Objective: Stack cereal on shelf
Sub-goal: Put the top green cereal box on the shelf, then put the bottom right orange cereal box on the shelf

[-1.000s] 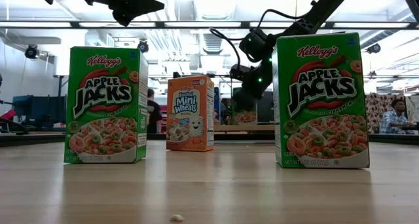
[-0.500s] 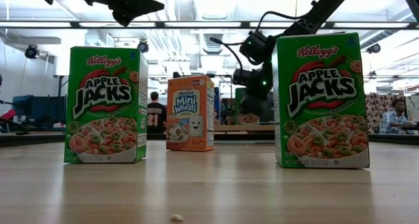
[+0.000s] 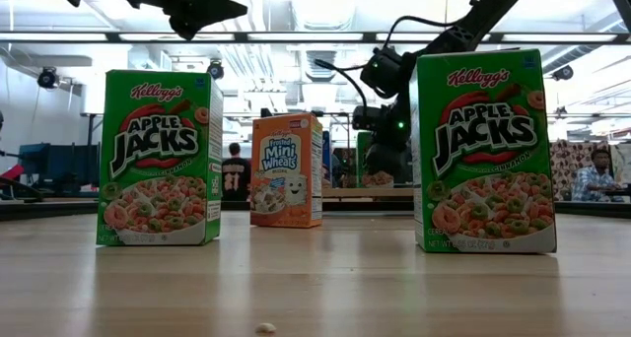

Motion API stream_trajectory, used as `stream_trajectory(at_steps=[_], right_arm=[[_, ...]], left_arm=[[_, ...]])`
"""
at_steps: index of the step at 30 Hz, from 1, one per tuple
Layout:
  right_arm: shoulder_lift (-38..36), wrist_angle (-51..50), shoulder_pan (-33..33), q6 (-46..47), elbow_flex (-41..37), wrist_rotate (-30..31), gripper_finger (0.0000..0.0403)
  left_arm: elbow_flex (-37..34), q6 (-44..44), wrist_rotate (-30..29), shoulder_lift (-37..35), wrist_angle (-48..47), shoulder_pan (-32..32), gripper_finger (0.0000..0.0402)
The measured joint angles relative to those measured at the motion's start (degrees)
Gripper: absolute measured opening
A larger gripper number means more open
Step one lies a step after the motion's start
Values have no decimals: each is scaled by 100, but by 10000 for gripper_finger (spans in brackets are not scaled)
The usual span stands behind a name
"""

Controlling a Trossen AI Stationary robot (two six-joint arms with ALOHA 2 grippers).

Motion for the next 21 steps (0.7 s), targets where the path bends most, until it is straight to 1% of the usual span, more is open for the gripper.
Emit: stream_trajectory(at_steps=[6, 13, 15, 21], right_arm=[[-276, -80, 352, 216, -1, -13, 13], [-1008, -579, 960, 832, 0, -69, 13], [-1245, -766, 1114, 1115, 0, -307, 13], [-1969, -1320, 1368, 2347, 0, -1532, 13]], left_arm=[[0, -2, 0, 0, -2, -2, 191], [0, -2, 0, 0, -4, -1, 191], [0, 0, 0, 0, -4, 0, 191], [0, 0, 0, 0, -1, -1, 191]])
